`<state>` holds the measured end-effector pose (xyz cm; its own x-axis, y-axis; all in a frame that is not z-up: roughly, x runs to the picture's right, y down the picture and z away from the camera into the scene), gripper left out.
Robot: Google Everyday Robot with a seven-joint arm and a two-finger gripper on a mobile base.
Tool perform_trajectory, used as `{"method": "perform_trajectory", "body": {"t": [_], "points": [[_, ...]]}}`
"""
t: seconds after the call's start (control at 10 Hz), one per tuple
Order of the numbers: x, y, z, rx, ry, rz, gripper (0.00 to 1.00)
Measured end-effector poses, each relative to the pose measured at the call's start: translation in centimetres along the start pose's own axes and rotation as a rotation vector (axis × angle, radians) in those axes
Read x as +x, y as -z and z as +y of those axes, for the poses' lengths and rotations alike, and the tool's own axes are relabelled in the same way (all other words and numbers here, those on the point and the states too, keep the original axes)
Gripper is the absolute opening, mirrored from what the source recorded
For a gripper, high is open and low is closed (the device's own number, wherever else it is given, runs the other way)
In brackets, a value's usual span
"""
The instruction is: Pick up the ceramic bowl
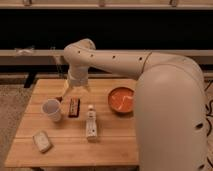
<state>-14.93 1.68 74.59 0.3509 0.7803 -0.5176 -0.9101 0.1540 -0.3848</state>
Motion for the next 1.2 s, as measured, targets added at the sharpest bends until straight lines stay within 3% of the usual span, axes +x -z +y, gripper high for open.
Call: {"method": "perform_trajectory", "body": {"t": [0.3, 0.6, 0.9, 1.2], "points": [[-1.5, -0.6, -4.3, 0.067, -0.012, -0.011, 0.79], [-3.5, -2.4, -11.4, 0.141, -0.061, -0.012, 0.79], [-2.5, -5.8, -18.6, 0.206, -0.166, -0.003, 0.79], [-1.9, -6.2, -23.1, 0.238, -0.266, -0.012, 0.79]]}}
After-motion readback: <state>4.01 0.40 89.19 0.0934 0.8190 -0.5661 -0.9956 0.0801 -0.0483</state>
